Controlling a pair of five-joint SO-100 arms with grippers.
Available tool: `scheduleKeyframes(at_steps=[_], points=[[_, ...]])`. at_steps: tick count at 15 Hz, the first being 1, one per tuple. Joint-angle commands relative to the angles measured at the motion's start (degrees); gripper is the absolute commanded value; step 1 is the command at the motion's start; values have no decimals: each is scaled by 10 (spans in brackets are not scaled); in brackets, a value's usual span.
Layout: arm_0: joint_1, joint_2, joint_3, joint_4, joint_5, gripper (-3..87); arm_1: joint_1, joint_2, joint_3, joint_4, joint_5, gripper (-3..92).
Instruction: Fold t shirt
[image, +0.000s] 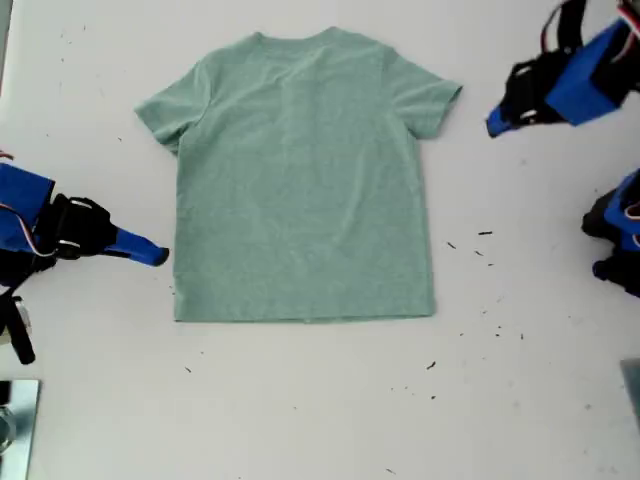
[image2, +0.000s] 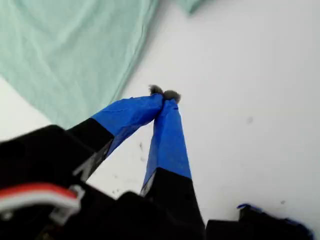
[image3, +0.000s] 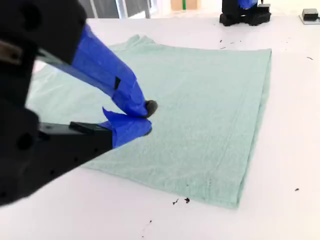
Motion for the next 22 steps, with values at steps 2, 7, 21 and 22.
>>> scheduleKeyframes(at_steps=[2, 7, 21, 22], points=[[11, 4, -1, -1, -9, -2, 81, -160, -221, 10, -100, -6], [10, 4, -1, -1, -7, -2, 109, -308, -406, 38, -179, 324], [20, 4, -1, -1, -10, -2, 165, -461, -120, -265, -258, 400], [19, 4, -1, -1, -10, -2, 165, -501, -137, -270, -262, 395]])
